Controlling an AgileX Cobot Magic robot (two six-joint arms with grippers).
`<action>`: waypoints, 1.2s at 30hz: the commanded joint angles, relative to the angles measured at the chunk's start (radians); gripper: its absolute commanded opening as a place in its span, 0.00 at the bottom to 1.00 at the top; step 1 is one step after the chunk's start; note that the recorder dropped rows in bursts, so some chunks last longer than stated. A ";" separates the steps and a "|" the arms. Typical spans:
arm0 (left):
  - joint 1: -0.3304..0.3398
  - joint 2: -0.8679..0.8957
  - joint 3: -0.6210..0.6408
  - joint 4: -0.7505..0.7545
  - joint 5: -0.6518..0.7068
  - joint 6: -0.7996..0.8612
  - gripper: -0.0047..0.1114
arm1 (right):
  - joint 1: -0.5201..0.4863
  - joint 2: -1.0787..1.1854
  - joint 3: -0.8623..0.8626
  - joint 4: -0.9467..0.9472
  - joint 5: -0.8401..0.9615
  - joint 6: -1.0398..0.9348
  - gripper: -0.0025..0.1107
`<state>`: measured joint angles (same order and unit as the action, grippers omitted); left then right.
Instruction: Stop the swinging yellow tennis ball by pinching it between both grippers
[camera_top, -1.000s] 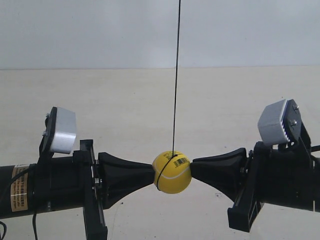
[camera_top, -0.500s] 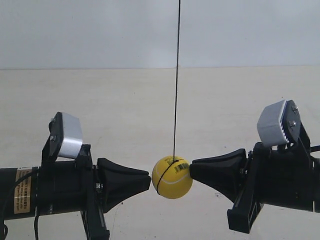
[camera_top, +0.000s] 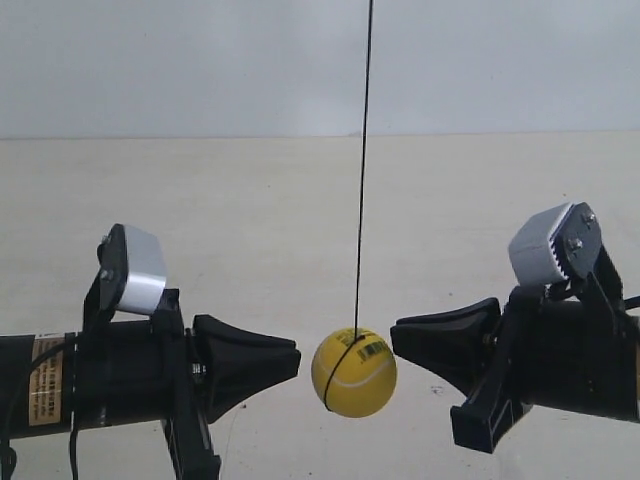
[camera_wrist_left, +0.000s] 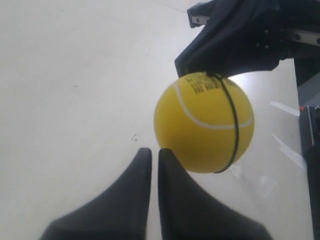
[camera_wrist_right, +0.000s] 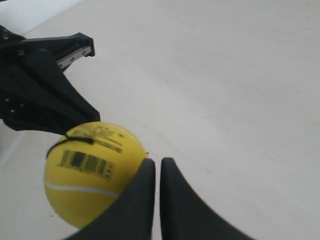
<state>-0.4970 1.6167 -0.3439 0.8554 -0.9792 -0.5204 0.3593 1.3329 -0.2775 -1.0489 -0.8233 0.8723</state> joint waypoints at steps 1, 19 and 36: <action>-0.002 -0.005 0.001 0.007 -0.098 -0.025 0.08 | -0.001 0.002 -0.005 -0.041 -0.061 0.016 0.02; -0.004 -0.005 0.001 0.077 -0.130 -0.052 0.08 | -0.001 0.002 -0.005 -0.076 -0.087 0.047 0.02; -0.004 -0.005 0.001 0.103 -0.060 -0.058 0.08 | -0.001 0.002 -0.005 -0.072 -0.014 0.047 0.02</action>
<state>-0.4970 1.6167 -0.3439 0.9504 -1.0593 -0.5634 0.3593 1.3329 -0.2775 -1.1199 -0.8609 0.9207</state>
